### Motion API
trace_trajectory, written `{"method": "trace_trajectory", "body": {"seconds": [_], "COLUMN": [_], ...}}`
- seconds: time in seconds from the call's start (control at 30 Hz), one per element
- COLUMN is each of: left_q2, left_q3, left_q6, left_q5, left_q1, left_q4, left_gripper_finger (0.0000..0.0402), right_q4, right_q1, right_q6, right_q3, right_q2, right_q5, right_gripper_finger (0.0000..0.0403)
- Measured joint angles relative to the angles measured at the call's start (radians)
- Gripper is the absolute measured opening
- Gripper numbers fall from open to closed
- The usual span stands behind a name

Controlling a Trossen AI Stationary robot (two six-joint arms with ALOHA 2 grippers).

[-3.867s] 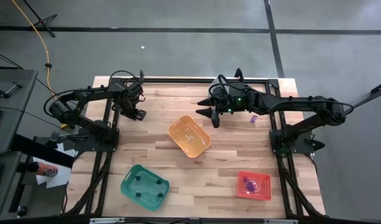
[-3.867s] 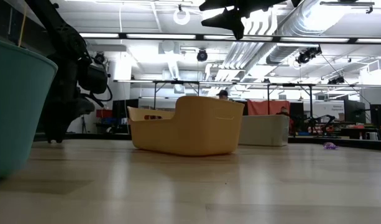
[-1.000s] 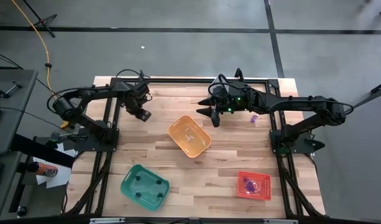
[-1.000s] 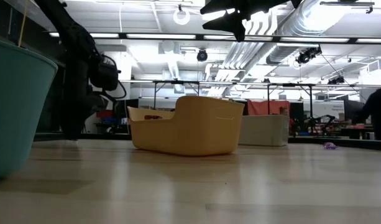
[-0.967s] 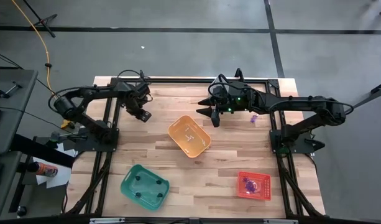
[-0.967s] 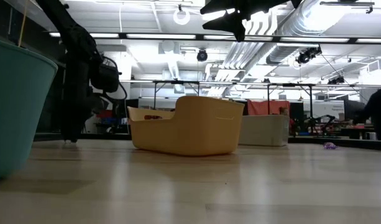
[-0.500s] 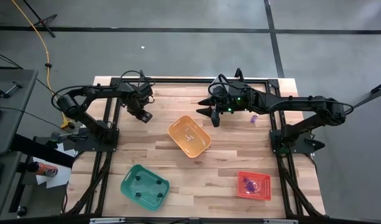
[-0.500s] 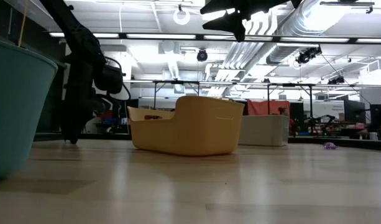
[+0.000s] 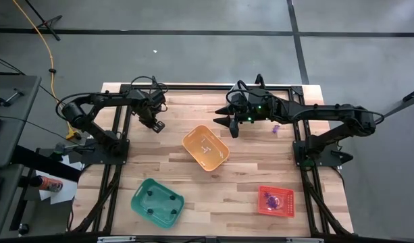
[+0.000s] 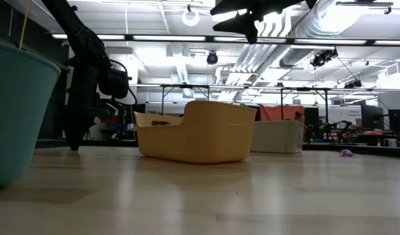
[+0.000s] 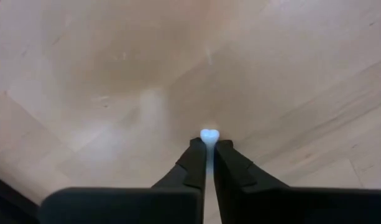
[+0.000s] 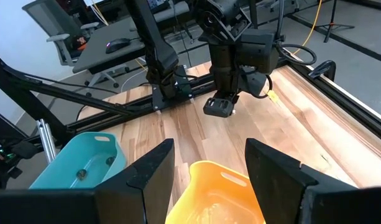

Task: Sort Halloween decoration
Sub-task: Put the white bone toy into the yellow bin

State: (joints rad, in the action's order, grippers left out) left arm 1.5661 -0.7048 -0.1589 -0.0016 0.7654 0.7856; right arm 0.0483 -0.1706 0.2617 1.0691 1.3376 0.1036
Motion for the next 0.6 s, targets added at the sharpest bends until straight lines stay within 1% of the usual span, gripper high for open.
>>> {"method": "trace_trajectory", "body": {"seconds": [0.6], "left_q2": [0.0], "left_q3": [0.001], "left_q6": [-0.005], "left_q5": [0.012], "left_q1": [0.0], "left_q4": [0.0], "left_gripper_finger": [0.0001], "right_q4": [0.0], "right_q1": [0.0], "right_q6": [0.0], "right_q3": [0.0], "right_q2": [0.0], "right_q5": [0.0], "right_gripper_finger": [0.0189]}}
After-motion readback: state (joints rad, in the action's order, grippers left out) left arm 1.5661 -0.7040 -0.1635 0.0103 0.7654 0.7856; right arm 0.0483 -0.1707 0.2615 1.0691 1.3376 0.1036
